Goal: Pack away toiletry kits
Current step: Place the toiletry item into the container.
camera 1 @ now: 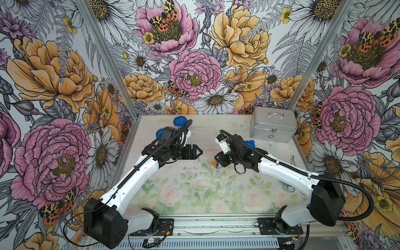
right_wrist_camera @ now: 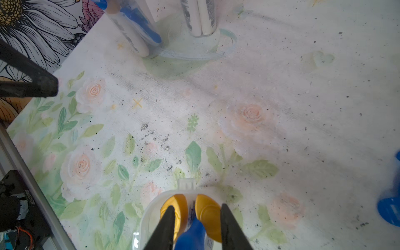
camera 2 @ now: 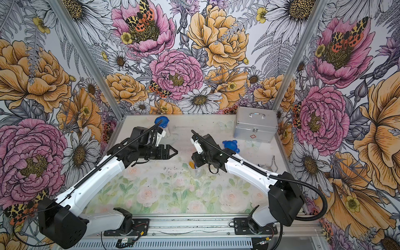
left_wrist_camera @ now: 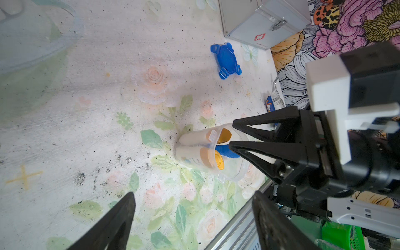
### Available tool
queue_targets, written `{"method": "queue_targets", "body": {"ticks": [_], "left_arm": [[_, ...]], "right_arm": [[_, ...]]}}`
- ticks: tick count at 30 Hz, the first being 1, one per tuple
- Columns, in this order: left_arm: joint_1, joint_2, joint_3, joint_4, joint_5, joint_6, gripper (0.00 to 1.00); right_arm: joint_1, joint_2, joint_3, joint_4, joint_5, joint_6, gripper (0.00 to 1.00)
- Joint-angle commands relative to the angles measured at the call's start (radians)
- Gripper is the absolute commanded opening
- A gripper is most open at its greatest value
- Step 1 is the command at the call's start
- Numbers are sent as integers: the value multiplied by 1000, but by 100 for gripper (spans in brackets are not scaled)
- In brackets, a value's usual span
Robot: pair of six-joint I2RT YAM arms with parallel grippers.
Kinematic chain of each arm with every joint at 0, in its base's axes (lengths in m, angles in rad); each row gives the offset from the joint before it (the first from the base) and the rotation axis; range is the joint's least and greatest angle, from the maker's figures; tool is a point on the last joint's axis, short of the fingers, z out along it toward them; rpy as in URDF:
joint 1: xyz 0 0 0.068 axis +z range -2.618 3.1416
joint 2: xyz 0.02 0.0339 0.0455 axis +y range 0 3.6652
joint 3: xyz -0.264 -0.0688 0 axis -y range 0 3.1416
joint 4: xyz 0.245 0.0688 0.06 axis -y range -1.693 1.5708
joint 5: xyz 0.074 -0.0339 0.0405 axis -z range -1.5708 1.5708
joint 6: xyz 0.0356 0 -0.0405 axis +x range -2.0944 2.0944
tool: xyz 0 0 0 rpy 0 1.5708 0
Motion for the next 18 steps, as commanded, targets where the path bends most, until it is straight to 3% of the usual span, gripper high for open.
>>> {"method": "queue_targets", "body": {"ticks": [1,6,12,18], "left_arm": [[10,9,31,6,22,18,85],[8,8,23,6,16,22,85],[7,13,21,6,15,32,85],[7,19,19,6,18,38,85]], "right_arm": [[9,-46,-1,30,13,16,42],[9,-81,19,-14,9,30,32],[9,-84,6,-47,-46,47,4],[9,-88,-18,-47,-83,56,0]]}}
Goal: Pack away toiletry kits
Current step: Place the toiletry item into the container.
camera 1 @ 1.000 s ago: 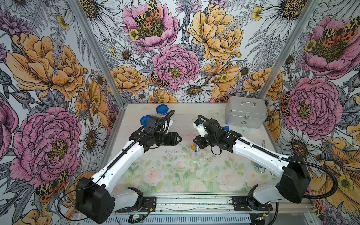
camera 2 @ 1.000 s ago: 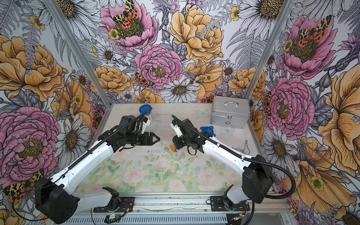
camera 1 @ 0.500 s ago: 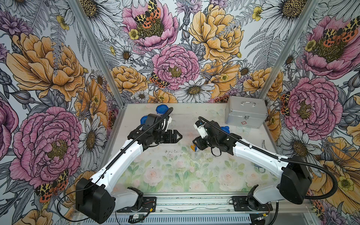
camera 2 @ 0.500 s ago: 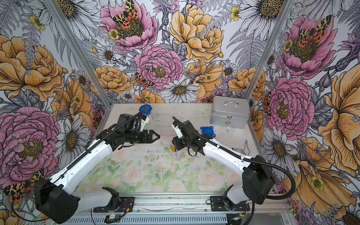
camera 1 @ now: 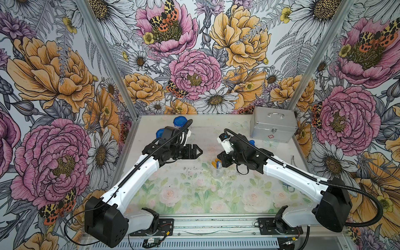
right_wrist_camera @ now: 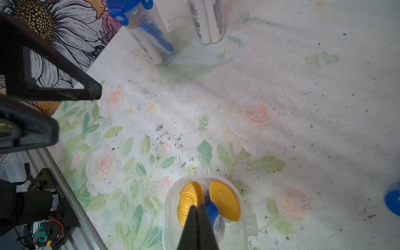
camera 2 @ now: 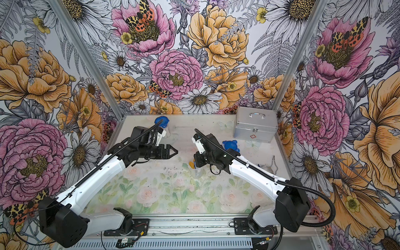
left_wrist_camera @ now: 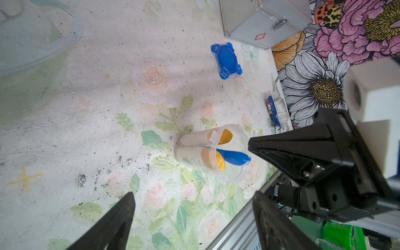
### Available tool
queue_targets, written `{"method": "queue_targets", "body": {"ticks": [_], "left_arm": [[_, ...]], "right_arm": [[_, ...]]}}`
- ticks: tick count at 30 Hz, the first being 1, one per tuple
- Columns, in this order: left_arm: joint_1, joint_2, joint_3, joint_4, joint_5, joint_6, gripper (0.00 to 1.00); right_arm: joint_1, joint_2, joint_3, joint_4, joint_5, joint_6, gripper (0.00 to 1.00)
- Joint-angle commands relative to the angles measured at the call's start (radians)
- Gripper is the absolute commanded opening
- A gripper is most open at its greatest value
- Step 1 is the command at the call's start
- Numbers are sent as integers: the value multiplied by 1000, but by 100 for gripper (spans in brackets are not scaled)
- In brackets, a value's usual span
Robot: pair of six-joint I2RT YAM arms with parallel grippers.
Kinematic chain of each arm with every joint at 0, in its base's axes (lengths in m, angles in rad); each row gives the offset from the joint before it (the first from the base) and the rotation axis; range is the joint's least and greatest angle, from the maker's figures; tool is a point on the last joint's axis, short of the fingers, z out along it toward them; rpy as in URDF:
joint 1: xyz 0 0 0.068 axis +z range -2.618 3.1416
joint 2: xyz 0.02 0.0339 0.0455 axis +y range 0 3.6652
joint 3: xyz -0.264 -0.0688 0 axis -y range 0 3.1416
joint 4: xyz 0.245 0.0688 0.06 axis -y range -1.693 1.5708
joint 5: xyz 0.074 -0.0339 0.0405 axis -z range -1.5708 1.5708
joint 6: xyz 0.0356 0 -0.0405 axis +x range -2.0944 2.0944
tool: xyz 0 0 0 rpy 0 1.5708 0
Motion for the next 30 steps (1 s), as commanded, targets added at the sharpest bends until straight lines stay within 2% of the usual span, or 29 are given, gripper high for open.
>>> {"method": "queue_targets", "body": {"ticks": [1,17,20,22,24,28,30], "left_arm": [[5,10,14,6,16,32,85],[14,17,30,-5,14,44,85],[14,24,32,-5,11,44,85],[13,28,35,-5,7,44,85],[12,37,35,-6,-3,44,85],[12,53,34,-15,-29,46,86],[12,61,33,-17,-40,49,86]], "right_arm": [[8,-15,-13,-11,-45,7,0],[8,10,-53,-20,2,7,0],[6,-5,-20,-36,15,6,10],[2,-19,9,-63,34,9,22],[-10,-31,45,-99,54,16,41],[-55,-60,111,-189,108,47,61],[-112,-61,148,-248,117,75,72]]}}
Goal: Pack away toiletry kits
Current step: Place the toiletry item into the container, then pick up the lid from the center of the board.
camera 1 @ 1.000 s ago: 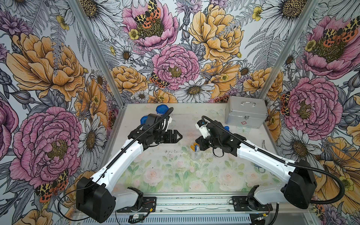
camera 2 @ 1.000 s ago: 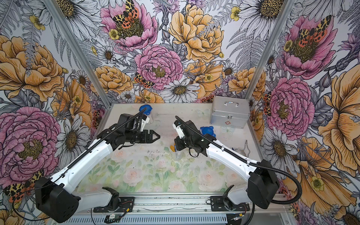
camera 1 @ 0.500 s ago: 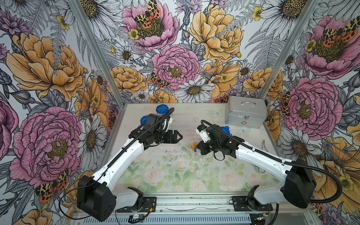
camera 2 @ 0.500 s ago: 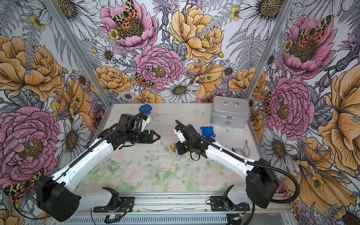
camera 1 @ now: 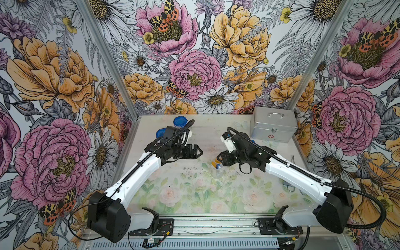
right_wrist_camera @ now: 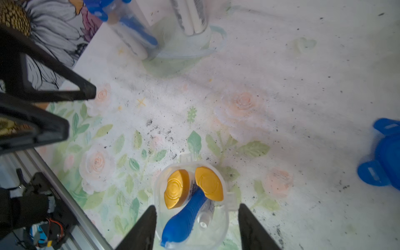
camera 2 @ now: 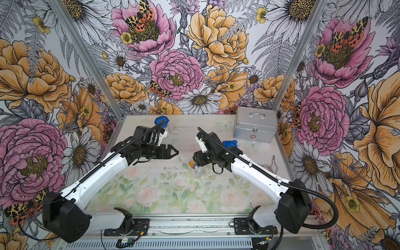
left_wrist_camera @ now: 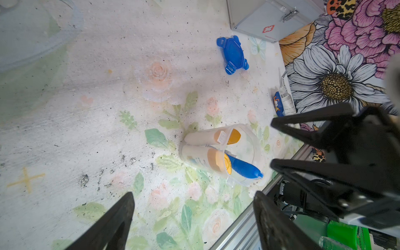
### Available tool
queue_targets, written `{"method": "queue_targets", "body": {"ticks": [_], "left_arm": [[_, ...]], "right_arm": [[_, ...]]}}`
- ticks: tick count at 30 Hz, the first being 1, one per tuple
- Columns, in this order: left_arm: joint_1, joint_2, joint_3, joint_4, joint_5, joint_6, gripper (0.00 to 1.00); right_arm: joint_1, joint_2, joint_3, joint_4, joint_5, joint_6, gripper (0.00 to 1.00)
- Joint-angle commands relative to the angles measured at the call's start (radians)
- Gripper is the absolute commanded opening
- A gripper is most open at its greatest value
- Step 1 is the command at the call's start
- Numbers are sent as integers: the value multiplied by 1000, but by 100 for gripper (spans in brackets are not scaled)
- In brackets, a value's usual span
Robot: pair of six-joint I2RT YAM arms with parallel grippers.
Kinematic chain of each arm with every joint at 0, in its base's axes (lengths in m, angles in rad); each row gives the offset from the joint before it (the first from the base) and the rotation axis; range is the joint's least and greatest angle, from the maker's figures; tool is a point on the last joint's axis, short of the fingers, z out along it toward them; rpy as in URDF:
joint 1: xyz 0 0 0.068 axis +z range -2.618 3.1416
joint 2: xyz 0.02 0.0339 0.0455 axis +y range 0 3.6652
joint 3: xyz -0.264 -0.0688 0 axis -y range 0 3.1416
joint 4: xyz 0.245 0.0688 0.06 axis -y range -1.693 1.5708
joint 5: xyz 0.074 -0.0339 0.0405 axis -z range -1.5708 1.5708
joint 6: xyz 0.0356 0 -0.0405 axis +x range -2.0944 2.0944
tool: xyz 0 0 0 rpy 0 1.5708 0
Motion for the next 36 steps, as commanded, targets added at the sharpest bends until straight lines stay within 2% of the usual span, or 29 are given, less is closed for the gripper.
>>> {"method": "queue_targets", "body": {"ticks": [1,6,12,16,18,28,36], "left_arm": [[8,13,24,-6,-36,23,86],[2,39,41,-5,-56,29,87],[-40,72,80,-5,-69,32,91],[-54,72,98,-4,-68,19,95],[-61,67,101,-5,-71,13,98],[-66,38,92,-6,-77,-19,99],[-66,30,98,-5,-84,-32,99]], "right_arm": [[-86,-28,76,-127,64,52,79],[-254,77,157,-340,110,46,95],[-408,283,180,-359,137,-48,99],[-481,451,259,-354,106,-108,99],[-501,509,313,-355,112,-123,99],[-530,755,547,-339,107,-159,99],[-537,837,594,-337,100,-164,99]]}}
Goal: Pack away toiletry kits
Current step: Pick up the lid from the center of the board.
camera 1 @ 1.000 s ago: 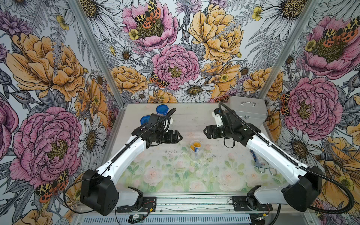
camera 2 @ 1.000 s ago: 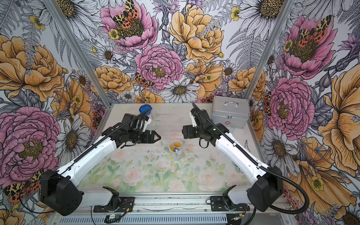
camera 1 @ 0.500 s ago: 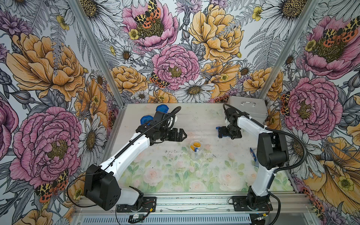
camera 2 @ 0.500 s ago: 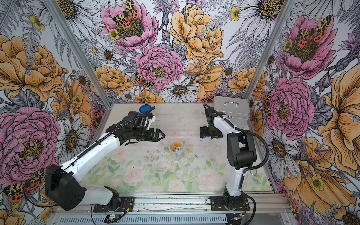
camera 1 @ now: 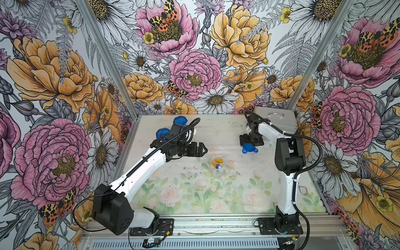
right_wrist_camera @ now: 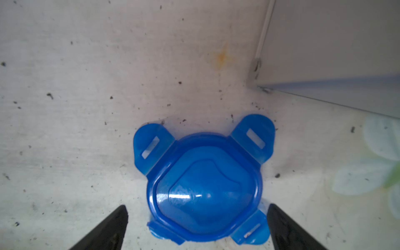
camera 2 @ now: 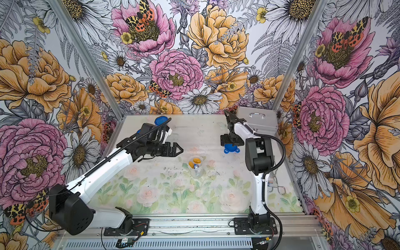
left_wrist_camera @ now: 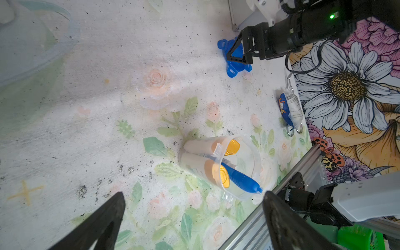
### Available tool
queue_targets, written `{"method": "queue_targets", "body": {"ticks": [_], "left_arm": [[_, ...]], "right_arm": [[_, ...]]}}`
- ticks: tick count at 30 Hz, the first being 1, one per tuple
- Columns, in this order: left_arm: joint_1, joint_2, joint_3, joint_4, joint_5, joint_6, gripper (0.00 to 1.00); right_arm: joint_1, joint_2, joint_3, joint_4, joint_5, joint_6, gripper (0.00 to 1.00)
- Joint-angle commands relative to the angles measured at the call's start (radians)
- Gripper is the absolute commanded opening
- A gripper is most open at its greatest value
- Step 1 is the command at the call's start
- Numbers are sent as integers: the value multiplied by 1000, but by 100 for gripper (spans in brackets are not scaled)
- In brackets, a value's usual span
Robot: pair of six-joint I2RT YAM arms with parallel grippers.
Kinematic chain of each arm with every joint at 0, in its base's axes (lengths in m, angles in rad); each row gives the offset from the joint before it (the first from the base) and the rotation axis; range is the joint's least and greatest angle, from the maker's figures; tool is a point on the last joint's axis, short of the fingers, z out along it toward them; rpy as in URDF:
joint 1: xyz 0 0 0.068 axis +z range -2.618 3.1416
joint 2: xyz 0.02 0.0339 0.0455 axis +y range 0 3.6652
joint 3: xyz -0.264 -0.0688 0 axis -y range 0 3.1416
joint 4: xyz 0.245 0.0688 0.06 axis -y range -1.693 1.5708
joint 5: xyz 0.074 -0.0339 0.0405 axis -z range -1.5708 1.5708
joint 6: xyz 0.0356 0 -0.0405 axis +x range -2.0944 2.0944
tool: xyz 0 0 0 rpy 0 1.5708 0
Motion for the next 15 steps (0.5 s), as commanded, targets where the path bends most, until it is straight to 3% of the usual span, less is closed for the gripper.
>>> {"method": "queue_targets", "body": {"ticks": [1,15], "left_arm": [[-5,-33,20,2,-22,-16,99],[6,-16,45,2,-17,-4,99]], "right_arm": [[-5,30,34,2,-6,-14,99],[2,71,44,-6,5,-39,95]]}}
